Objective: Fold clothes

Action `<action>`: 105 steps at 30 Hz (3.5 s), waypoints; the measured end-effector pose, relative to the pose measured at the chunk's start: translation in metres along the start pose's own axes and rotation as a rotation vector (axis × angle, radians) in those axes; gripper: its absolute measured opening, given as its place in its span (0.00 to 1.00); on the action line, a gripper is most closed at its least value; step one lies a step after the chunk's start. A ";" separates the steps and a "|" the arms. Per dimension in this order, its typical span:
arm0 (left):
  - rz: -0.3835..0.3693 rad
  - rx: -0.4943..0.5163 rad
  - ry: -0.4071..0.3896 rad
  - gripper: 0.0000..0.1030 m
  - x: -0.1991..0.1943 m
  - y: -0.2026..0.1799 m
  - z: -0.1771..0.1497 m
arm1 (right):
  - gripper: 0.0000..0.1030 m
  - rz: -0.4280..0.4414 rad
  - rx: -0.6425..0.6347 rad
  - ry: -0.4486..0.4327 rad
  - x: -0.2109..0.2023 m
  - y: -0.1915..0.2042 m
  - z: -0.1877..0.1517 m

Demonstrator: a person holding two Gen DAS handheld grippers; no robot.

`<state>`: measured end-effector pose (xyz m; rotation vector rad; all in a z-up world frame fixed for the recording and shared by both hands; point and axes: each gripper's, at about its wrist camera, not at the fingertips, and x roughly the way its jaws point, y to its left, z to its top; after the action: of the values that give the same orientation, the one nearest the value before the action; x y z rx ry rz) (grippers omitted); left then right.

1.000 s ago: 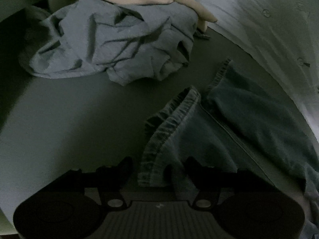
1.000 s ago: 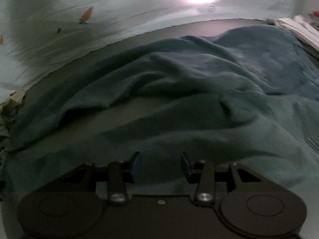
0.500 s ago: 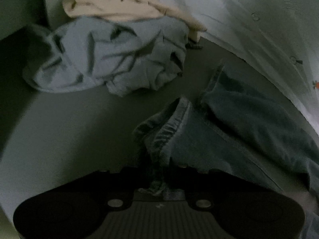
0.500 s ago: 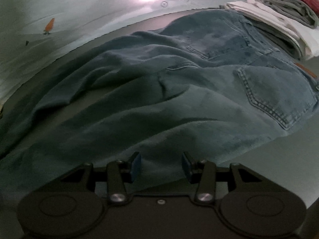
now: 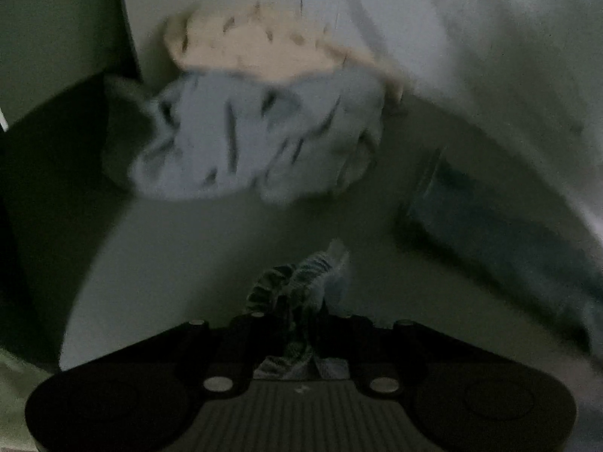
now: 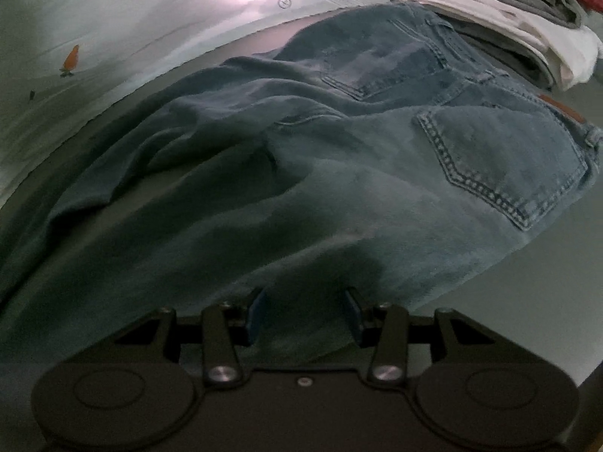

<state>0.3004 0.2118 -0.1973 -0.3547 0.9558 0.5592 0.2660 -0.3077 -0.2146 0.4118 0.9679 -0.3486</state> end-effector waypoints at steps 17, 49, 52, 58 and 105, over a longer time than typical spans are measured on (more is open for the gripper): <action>-0.211 -0.294 0.096 0.42 0.002 0.076 -0.038 | 0.73 -0.008 0.282 -0.025 -0.002 -0.050 0.000; -0.285 -0.038 -0.065 0.22 -0.053 0.001 0.042 | 0.05 0.196 0.198 -0.212 -0.045 -0.050 0.075; -0.209 -0.086 0.040 0.26 -0.013 0.004 0.025 | 0.09 0.189 0.216 -0.155 -0.030 -0.053 0.066; -0.149 -0.112 0.125 0.28 0.003 0.032 -0.021 | 0.17 0.154 0.276 -0.114 -0.028 -0.073 0.033; -0.118 0.071 -0.080 0.08 0.011 0.018 -0.047 | 0.02 0.116 0.268 -0.086 0.019 -0.073 0.038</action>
<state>0.2636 0.2050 -0.2319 -0.3203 0.8696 0.4278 0.2689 -0.3915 -0.2247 0.6886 0.8114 -0.3885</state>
